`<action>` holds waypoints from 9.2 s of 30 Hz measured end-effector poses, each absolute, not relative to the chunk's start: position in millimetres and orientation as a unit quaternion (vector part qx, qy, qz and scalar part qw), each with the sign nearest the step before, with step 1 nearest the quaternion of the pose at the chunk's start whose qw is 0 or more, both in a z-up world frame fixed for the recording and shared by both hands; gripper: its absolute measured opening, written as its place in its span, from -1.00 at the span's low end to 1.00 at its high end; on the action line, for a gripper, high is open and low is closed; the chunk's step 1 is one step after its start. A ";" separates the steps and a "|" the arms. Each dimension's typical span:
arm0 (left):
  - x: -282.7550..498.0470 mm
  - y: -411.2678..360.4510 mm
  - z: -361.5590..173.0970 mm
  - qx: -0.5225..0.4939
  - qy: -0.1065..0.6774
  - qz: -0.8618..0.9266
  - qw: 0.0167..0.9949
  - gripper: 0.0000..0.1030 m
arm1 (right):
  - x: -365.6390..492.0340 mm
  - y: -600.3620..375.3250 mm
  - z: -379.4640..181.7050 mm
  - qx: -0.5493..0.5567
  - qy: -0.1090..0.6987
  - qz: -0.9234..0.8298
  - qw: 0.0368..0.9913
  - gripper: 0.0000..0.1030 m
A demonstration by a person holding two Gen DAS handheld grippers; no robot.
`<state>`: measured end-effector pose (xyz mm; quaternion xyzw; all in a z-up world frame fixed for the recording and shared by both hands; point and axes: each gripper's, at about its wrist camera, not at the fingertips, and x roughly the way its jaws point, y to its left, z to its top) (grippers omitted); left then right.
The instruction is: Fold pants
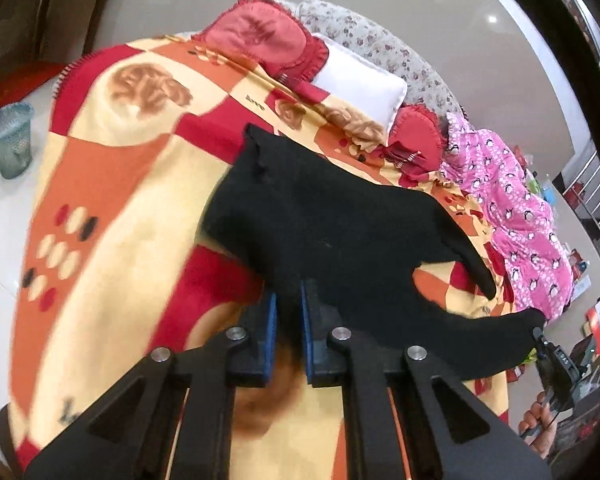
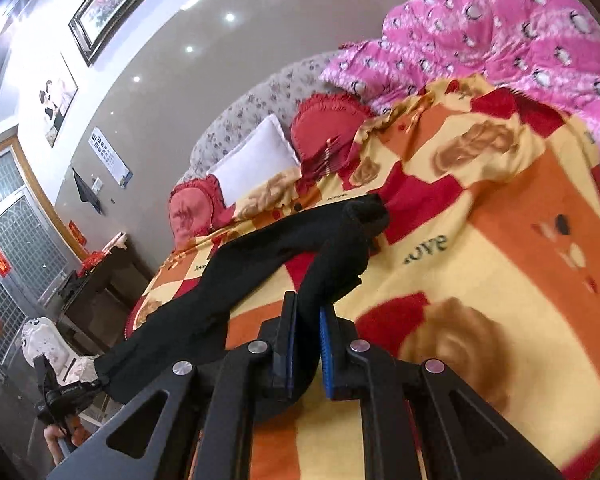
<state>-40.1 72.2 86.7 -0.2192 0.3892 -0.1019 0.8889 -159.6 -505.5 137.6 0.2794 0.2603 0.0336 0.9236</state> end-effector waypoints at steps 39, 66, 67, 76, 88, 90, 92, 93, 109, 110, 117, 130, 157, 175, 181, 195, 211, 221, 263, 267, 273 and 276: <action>-37.5 55.9 59.1 -0.246 0.404 -0.096 0.876 -0.87 | -163.7 -516.3 61.5 0.344 0.316 0.025 0.884 -0.80; -119.8 82.0 86.4 -0.133 0.365 -0.009 0.921 0.23 | -211.7 -453.2 121.3 0.184 0.351 0.020 0.918 -0.03; -116.0 79.2 84.5 -0.131 0.366 -0.014 0.921 0.26 | -206.0 -442.9 118.1 0.185 0.356 0.045 0.915 -0.03; -111.6 32.5 52.4 -0.078 0.399 -0.033 0.913 0.26 | -162.3 -343.7 75.0 0.143 0.422 0.158 0.881 -0.03; -97.6 25.6 30.4 -0.066 0.415 -0.016 0.907 0.31 | -143.9 -321.9 46.3 0.133 0.452 0.156 0.868 -0.05; -97.5 24.6 29.2 -0.062 0.414 -0.014 0.908 0.33 | -144.2 -323.5 44.5 0.138 0.442 0.159 0.872 -0.04; -97.1 23.0 28.0 -0.059 0.414 -0.013 0.908 0.37 | -144.8 -323.6 43.9 0.140 0.442 0.160 0.872 -0.03; -97.1 22.4 27.6 -0.058 0.414 -0.013 0.908 0.40 | -144.9 -323.8 43.7 0.141 0.441 0.160 0.872 -0.03; -92.1 26.6 36.7 -0.086 0.413 -0.019 0.906 0.44 | -120.7 -305.8 81.9 0.069 0.435 0.163 0.883 0.31; -90.5 28.4 38.6 -0.095 0.411 -0.021 0.906 0.45 | -114.4 -303.4 91.4 0.054 0.426 0.158 0.889 0.36; -78.1 40.0 43.5 -0.135 0.407 -0.031 0.903 0.45 | -40.6 -262.3 140.2 -0.116 0.328 0.121 0.930 0.74; -62.5 62.5 28.5 -0.163 0.431 -0.028 0.887 0.45 | 53.6 -216.1 82.7 -0.274 0.428 0.189 0.841 -0.66; -101.4 114.0 54.9 -0.240 0.371 0.017 0.897 0.67 | -166.3 -243.6 98.9 -0.028 0.374 0.287 0.881 0.26; -49.3 88.4 62.4 -0.222 0.382 -0.048 0.896 -0.81 | -98.4 -170.5 72.4 -0.080 0.392 0.301 0.866 -0.89; -113.7 98.2 92.9 -0.216 0.349 -0.101 0.906 -0.82 | -155.2 -188.6 102.8 -0.055 0.378 0.341 0.859 -0.88; -134.5 103.5 85.1 -0.128 0.333 0.021 0.934 -0.09 | -188.7 -270.2 89.7 0.051 0.383 0.245 0.889 0.21; -107.7 16.5 66.6 -0.080 0.394 -0.082 0.912 0.05 | -93.2 -470.2 42.5 0.237 0.393 0.015 0.888 0.19; -108.2 25.3 69.6 -0.104 0.398 -0.072 0.908 0.05 | -102.1 -479.4 57.7 0.255 0.357 0.031 0.898 -0.81; -106.1 10.9 50.8 -0.054 0.382 -0.039 0.922 0.55 | -90.8 -253.8 57.2 0.091 0.423 0.199 0.879 -0.08; -100.7 6.1 46.1 -0.035 0.382 -0.031 0.923 0.57 | -79.7 -256.8 49.7 0.105 0.428 0.193 0.877 -0.08; -105.1 4.6 49.4 -0.032 0.382 -0.032 0.923 0.58 | -101.8 -258.2 69.3 0.079 0.421 0.183 0.885 -0.04; -109.3 5.2 53.1 -0.042 0.384 -0.034 0.922 0.59 | -119.3 -259.1 79.1 0.070 0.410 0.189 0.889 0.13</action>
